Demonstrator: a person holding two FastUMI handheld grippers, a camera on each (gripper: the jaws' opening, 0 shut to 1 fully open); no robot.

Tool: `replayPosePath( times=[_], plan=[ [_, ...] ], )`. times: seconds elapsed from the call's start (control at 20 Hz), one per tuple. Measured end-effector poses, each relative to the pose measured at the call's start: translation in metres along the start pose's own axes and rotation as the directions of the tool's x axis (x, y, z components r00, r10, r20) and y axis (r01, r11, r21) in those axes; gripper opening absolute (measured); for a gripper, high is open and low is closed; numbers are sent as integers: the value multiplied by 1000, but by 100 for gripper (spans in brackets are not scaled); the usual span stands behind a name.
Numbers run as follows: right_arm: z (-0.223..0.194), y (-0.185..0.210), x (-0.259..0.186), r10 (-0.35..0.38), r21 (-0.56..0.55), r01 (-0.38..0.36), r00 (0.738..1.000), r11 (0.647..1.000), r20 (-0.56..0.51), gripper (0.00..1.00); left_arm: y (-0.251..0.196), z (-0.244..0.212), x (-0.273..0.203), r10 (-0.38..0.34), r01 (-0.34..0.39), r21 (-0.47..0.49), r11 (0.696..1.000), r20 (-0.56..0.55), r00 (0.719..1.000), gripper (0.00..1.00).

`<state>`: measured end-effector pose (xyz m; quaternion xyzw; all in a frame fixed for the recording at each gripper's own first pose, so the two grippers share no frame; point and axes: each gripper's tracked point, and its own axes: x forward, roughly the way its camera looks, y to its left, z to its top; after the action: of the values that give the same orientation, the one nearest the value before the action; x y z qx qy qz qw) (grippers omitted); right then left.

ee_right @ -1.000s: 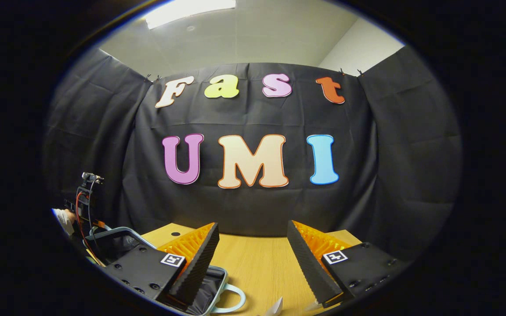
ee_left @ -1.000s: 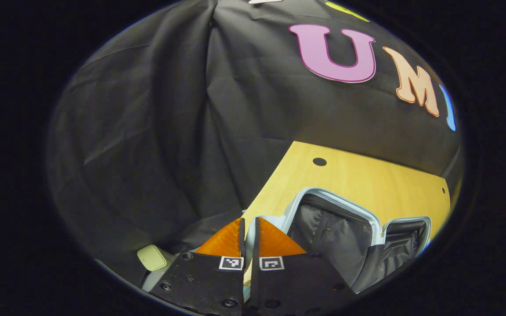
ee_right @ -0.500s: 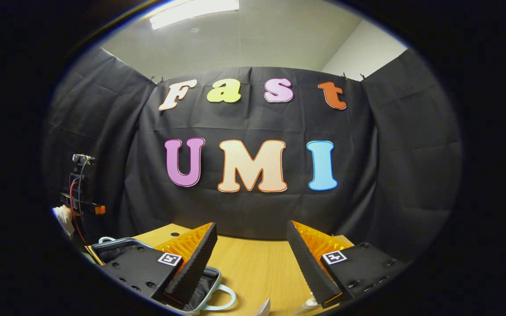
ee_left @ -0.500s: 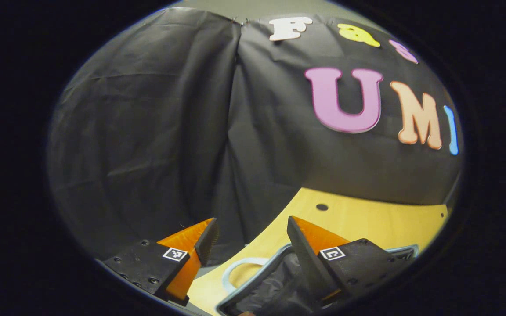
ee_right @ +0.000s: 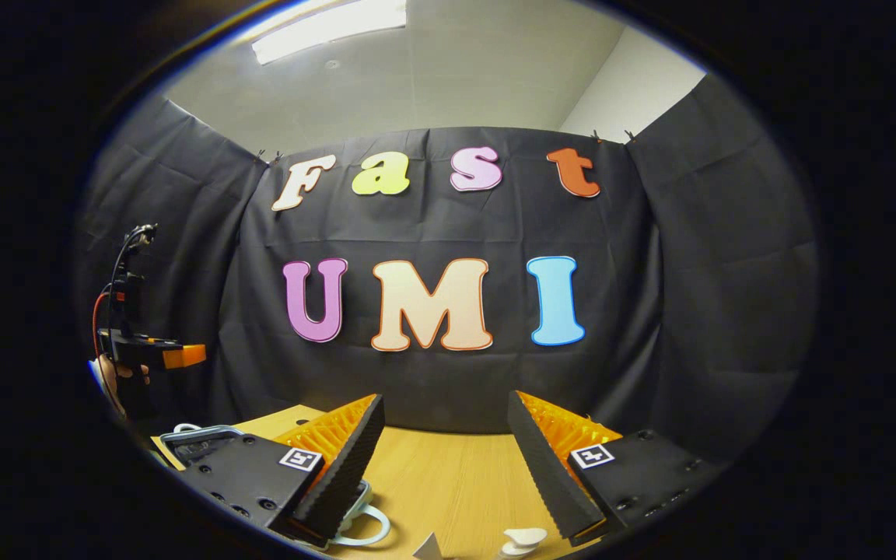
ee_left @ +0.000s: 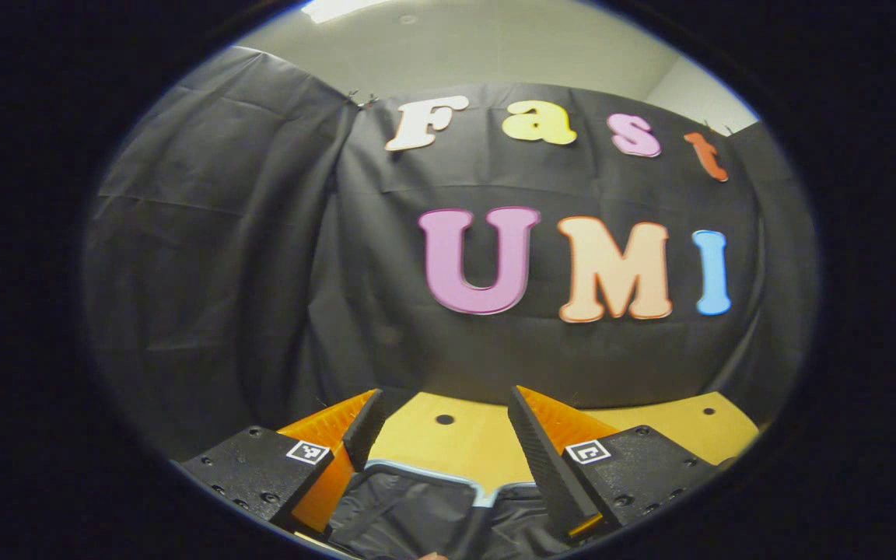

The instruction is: First open the suitcase, pack the skin care products into it, and then close the suitcase.

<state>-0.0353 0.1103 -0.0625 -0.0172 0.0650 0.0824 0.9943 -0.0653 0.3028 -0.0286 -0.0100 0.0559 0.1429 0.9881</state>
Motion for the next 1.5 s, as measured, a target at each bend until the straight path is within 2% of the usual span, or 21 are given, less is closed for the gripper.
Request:
replayPosePath(
  times=[0.15, 0.35, 0.7, 1.1, 1.3, 1.5],
  plan=[
    [3, -19, -3, -16, -1, 16, 1000, 1000, 12, 99, -56, 4, -6, -84, 84, 26, 996, 5, 996, 94],
    [3, -45, -7, -41, 13, 40, 999, 999, 11, 99, -132, -5, -21, -198, 197, -24, 980, -23, 980, 94],
    [4, -82, -16, -56, 15, 56, 998, 998, 10, 99, -221, -40, -47, -336, 334, -40, 942, -99, 937, 94],
    [-4, -126, -29, -57, 2, 57, 998, 998, -11, 100, -305, -97, -82, -439, 433, -76, 898, -209, 874, 94],
    [-7, -145, -34, -57, -7, 57, 998, 998, -20, 100, -331, -136, -96, -459, 449, -101, 888, -273, 846, 95],
    [-12, -157, -39, -51, -23, 50, 998, 998, -37, 100, -347, -193, -111, -450, 438, -121, 891, -369, 814, 95]
  ],
)
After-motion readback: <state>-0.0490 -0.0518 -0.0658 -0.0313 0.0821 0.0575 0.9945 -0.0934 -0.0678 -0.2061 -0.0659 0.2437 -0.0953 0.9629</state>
